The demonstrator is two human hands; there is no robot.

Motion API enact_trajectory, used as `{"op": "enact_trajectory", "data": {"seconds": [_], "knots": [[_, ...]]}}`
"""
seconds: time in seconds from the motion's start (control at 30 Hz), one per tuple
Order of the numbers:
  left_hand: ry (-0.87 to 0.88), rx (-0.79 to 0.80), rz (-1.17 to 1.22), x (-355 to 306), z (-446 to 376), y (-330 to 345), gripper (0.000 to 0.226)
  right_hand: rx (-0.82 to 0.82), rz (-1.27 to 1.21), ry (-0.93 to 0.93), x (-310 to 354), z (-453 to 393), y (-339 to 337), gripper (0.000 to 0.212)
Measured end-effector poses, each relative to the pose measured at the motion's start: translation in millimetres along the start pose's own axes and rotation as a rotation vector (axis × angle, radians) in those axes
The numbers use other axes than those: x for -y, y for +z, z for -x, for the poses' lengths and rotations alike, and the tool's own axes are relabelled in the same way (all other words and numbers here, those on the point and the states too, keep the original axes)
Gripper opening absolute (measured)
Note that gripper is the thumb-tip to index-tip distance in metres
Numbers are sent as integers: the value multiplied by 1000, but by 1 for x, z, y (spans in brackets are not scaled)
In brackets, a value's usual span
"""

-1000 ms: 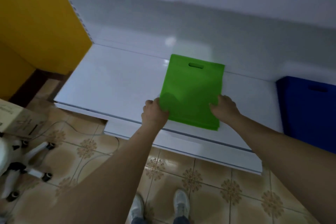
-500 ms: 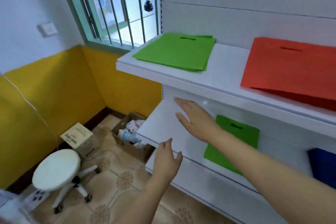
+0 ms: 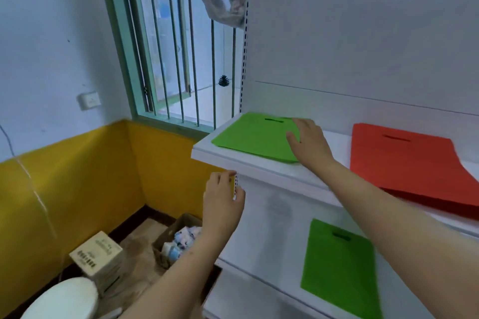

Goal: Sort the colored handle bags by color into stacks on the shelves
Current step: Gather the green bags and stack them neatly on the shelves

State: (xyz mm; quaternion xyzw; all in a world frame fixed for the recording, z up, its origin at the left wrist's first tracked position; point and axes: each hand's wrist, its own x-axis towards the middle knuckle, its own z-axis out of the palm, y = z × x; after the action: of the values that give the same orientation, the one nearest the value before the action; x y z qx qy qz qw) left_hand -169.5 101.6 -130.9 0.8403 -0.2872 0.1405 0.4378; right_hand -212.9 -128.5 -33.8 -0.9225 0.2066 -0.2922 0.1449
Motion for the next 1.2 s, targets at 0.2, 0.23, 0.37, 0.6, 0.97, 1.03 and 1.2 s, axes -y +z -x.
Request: {"op": "enact_trajectory", "data": {"seconds": [0.2,0.23,0.37,0.6,0.97,1.03,1.2], "knots": [[28,-49,-120,-13,-94,13,43,158,48,270,-48,-84,15,69],[7,-19,-155,-13,-110,19,47,175,46,305,-54,-99,21,72],[-118,205,-458,1,-168,44,75,270,40,439,-68,-142,56,90],[-146,287,-576,15,-186,68,64,216,134,435,-92,-142,110,55],[25,-65,-179,16,-169,70,29,2,118,151,-85,-145,99,35],[-3,-96,-63,12,-168,68,26,-24,-91,132,-82,-148,95,34],[-103,-48,47,6,-178,64,28,-111,-381,79,-74,-145,90,27]]}}
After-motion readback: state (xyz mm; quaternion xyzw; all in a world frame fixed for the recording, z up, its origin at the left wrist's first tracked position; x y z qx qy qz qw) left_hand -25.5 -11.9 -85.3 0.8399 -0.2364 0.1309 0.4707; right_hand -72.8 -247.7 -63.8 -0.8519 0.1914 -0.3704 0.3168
